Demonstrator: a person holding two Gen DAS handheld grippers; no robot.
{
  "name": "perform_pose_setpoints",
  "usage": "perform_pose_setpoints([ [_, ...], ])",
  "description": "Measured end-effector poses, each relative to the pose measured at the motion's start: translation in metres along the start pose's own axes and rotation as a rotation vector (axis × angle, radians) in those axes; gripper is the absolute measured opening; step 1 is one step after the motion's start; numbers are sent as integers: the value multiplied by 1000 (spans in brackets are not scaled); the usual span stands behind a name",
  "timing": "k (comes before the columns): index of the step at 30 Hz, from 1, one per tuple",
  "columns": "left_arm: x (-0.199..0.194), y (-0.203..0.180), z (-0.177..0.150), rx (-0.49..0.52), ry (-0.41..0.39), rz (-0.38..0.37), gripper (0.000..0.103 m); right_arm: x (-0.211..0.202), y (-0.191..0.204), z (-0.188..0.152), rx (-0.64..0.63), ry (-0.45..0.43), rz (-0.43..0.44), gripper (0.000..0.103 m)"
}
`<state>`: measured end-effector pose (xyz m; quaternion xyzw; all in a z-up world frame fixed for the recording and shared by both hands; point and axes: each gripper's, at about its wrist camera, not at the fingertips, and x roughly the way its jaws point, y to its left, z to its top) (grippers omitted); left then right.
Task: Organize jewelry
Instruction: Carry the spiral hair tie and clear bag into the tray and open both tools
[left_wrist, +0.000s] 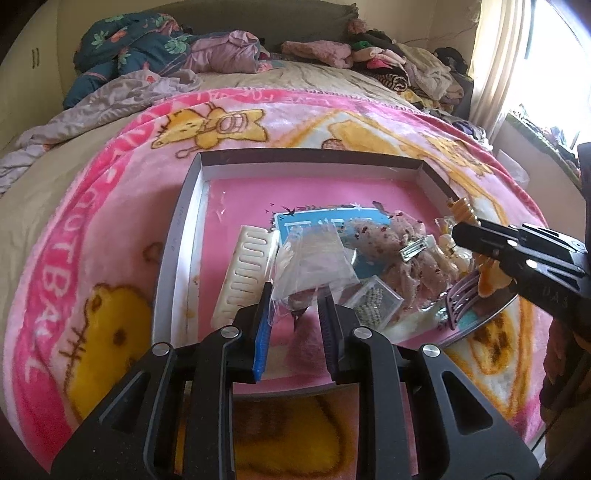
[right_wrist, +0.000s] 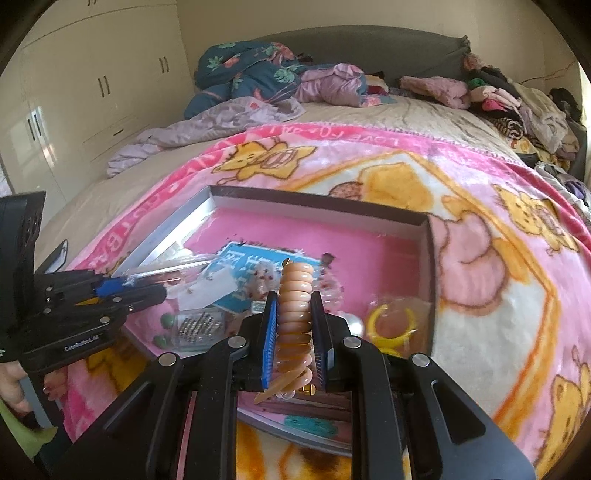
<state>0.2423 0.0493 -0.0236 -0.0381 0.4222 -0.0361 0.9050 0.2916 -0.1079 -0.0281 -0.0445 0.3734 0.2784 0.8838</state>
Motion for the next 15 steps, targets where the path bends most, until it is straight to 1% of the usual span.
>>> perform_pose_setpoints([
  [11,6,8,-1,-14,14,23,16,24,29,-7,-32,41,76,17],
  [15,6,9,-1,-16,14,25,16,28,34,-13,-39,66,83,20],
])
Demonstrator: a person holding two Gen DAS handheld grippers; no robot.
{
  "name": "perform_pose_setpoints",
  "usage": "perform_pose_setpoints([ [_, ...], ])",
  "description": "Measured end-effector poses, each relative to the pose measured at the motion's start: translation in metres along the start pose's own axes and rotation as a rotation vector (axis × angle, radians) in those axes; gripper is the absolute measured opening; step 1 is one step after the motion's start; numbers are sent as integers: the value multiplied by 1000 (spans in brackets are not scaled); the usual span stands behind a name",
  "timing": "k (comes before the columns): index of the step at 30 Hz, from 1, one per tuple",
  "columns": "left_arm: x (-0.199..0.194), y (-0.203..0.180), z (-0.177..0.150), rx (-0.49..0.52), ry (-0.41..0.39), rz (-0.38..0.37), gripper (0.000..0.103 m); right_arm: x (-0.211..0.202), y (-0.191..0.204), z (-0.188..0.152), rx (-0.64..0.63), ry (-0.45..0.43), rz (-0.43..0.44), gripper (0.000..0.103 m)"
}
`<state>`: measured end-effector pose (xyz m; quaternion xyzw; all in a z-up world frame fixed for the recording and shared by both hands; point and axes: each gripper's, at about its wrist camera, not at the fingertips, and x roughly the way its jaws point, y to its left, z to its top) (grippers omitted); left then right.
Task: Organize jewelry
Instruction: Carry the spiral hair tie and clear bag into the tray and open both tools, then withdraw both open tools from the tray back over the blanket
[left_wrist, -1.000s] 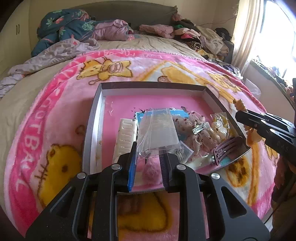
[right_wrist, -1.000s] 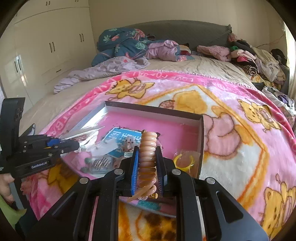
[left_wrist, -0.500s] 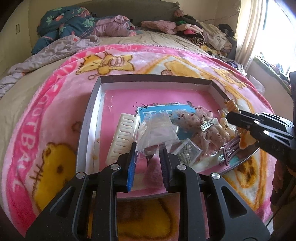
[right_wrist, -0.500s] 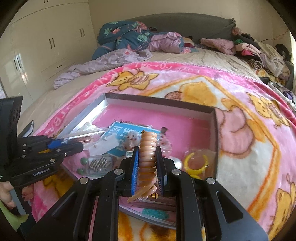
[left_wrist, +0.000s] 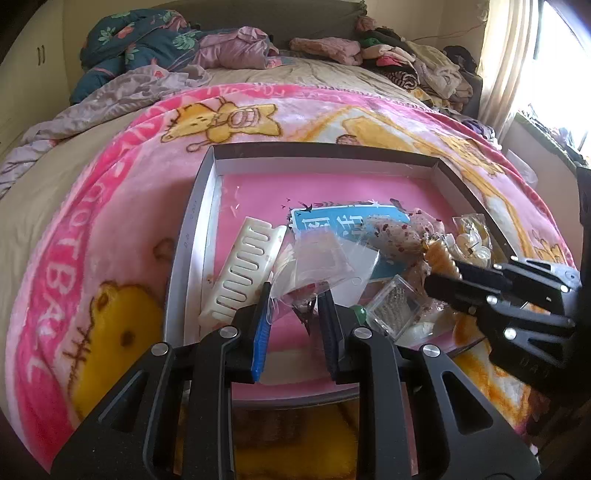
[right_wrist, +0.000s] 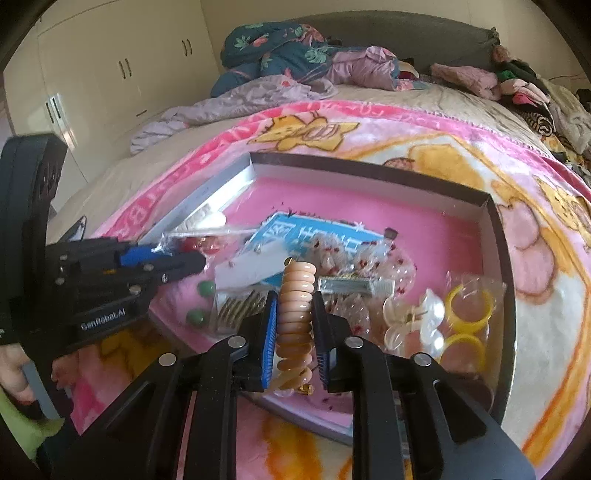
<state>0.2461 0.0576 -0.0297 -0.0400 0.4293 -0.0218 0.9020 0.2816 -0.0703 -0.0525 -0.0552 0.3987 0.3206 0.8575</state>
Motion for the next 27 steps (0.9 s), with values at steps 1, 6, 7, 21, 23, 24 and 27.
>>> perform_pose_setpoints([
  [1,0,0,0,3,0,2,17,-1,1,-1,0,3,2,20],
  [6,0,0,0,4,0,3,23,-16,4,-9,2,-13,-3,38],
  [7,-2,0,0,4,-1,1,26,-21,4,-11,0,-18,-8,38],
  [21,-53,-8,-29,-8,-44,3,63,-100,1,-48,60,-125,-104,86],
  [23,-64,-8,-37,-11,-56,6,67,-108,2,-53,68,-135,-120,89],
  [24,-70,-9,-41,-11,-64,7,72,-111,2,-56,74,-138,-126,90],
  [27,-85,-9,-50,-16,-83,12,80,-118,1,-66,93,-143,-138,93],
])
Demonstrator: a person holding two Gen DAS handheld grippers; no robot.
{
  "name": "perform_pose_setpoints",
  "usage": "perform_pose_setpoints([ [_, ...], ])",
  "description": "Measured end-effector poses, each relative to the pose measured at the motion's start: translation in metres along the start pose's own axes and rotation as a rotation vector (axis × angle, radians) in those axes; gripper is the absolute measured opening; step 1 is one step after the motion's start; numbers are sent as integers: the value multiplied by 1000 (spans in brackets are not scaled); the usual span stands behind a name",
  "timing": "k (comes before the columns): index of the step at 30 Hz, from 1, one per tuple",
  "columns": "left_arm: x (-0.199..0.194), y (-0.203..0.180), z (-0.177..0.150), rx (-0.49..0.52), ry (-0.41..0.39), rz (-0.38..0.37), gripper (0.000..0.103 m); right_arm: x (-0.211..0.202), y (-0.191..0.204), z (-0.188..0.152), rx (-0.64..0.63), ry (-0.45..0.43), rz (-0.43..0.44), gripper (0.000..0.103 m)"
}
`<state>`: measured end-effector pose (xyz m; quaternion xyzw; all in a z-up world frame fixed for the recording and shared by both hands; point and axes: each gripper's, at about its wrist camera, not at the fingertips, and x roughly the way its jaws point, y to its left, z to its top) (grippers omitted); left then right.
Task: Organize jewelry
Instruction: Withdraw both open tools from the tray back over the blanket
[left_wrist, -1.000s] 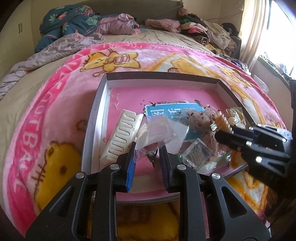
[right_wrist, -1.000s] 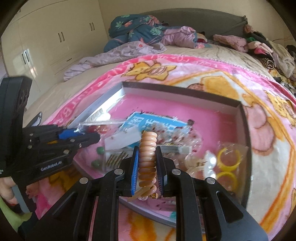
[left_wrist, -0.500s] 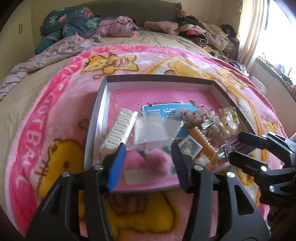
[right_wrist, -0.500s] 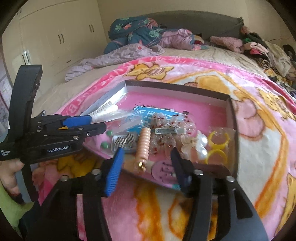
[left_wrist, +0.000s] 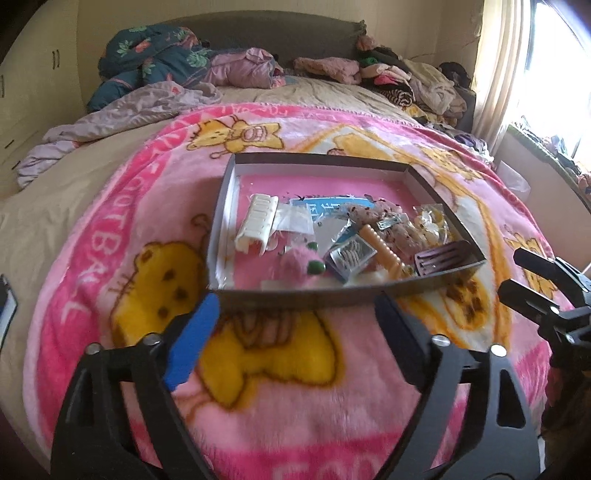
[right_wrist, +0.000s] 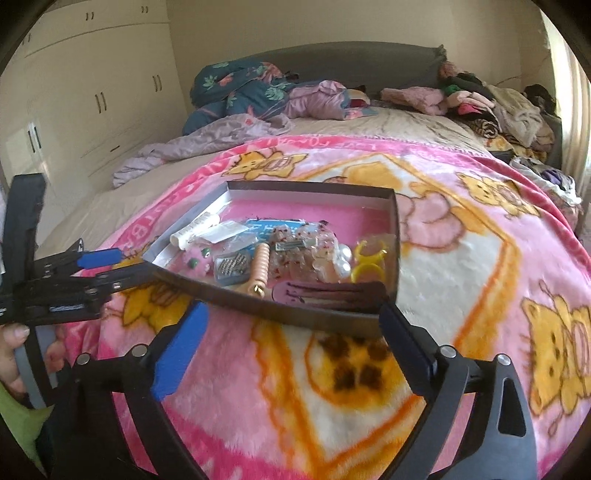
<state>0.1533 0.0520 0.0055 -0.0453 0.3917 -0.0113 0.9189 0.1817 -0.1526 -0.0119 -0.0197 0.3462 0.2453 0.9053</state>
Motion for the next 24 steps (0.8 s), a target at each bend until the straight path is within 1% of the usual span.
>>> perform_pose_setpoints([
  [4,-16,1,-11,-6,-12,1,91,-8,1,-10,16,1,-15,95],
  [5,-19,1,-14,-11,-13,-2,91,-10,1,-13,19,2,-17,95],
  [16,-37,1,-46,-36,3,2,91,-25,9,-35,38,16,-22,96],
  [24,-41,1,-51,-36,0,9,91,-32,15,-40,36,13,-15,96],
])
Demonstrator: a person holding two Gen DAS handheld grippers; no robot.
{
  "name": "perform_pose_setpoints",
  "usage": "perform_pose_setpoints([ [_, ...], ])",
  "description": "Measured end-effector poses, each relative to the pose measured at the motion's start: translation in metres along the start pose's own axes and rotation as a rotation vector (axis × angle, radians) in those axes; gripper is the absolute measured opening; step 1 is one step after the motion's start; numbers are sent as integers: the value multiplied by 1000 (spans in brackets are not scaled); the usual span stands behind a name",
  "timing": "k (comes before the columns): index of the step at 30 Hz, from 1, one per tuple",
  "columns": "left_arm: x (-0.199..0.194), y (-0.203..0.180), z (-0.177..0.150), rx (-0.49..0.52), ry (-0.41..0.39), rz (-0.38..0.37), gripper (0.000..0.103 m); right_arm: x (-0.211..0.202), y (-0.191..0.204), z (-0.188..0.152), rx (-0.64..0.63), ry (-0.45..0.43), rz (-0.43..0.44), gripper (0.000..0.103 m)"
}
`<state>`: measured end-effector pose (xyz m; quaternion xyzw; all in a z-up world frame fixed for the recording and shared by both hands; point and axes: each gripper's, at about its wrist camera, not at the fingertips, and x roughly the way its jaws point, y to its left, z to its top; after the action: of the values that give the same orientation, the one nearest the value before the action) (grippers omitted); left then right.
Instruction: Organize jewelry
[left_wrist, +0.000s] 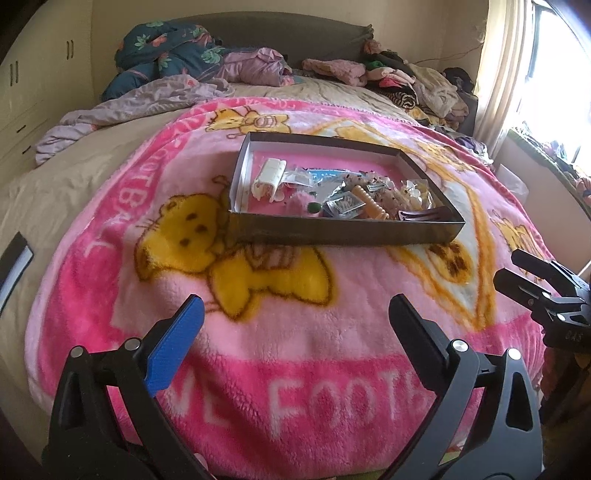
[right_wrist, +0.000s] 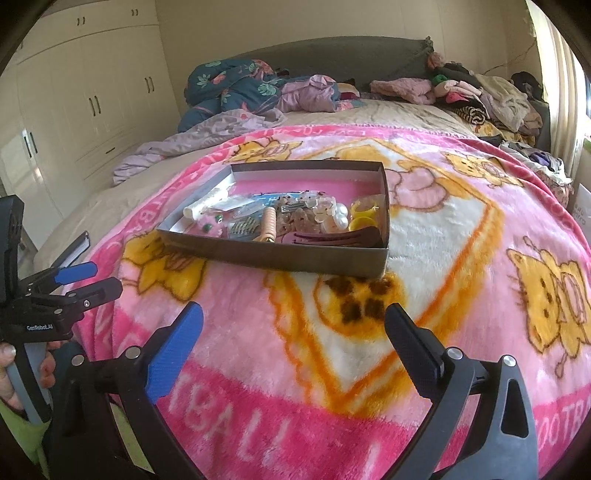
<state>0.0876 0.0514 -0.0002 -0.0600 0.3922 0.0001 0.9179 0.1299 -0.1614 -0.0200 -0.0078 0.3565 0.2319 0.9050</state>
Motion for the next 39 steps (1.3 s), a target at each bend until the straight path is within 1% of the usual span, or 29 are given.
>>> perform_pose_setpoints([
  [10,-9,-2,2,1,-7,13,92,-3,1,0,-1,-2,1,96],
  [39,-16,-1,4,1,-12,18,92,-7,3,0,-2,-5,2,96],
])
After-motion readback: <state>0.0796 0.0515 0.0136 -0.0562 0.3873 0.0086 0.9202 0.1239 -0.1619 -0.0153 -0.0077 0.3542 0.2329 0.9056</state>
